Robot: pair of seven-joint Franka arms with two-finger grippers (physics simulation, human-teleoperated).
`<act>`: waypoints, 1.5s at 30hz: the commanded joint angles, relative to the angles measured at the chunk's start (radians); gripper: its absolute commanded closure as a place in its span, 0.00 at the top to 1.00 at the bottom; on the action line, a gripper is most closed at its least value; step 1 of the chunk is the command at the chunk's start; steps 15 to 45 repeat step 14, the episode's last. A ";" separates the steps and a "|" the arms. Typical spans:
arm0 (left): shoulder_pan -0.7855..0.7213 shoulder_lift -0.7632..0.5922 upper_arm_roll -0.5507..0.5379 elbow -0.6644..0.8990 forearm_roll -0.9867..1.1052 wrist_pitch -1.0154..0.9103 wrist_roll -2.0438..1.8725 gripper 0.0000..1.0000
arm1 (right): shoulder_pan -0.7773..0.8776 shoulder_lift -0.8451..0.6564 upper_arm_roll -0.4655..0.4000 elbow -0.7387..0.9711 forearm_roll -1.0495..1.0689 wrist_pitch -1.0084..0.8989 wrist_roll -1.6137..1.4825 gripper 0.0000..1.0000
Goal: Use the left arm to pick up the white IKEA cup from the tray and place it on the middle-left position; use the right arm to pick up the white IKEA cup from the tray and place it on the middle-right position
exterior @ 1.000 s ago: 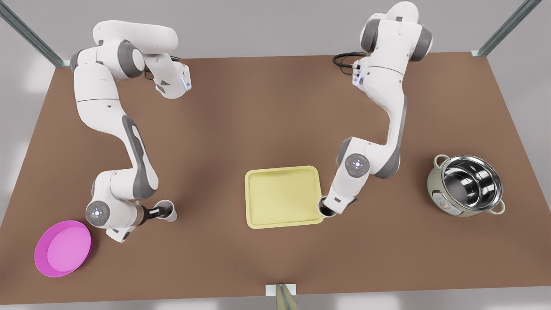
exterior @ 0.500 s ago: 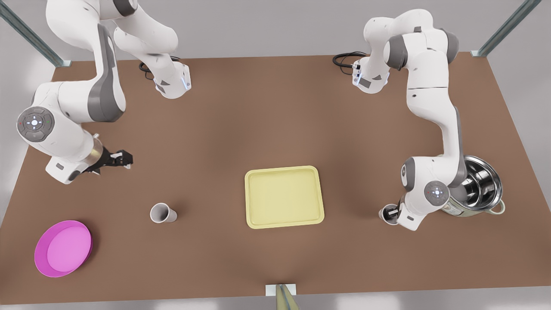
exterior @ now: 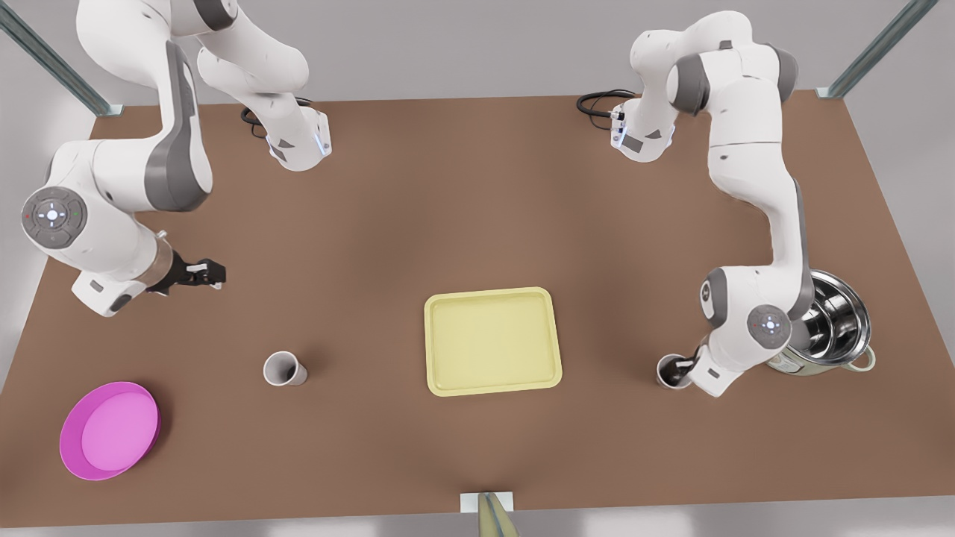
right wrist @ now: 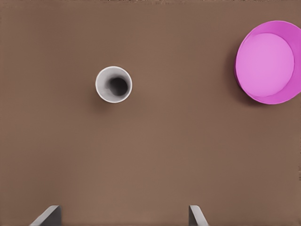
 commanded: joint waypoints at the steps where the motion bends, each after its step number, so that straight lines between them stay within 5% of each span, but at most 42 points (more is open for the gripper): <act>1: -0.003 -0.093 -0.003 0.002 0.073 -0.361 0.081 1.00 | -0.002 -0.001 0.000 0.004 0.002 0.003 0.040 1.00; 5: -0.002 -0.202 -0.031 0.124 0.053 -0.509 0.073 1.00 | -0.002 0.000 0.000 0.004 0.002 0.003 0.041 1.00; 10: 0.000 -0.403 -0.034 0.028 0.062 -0.630 0.069 1.00 | -0.002 0.000 0.000 0.007 0.000 0.006 0.035 1.00; 45: 0.000 -0.400 -0.036 0.022 0.056 -0.627 0.058 1.00 | -0.002 0.007 0.000 0.009 -0.003 0.006 0.035 1.00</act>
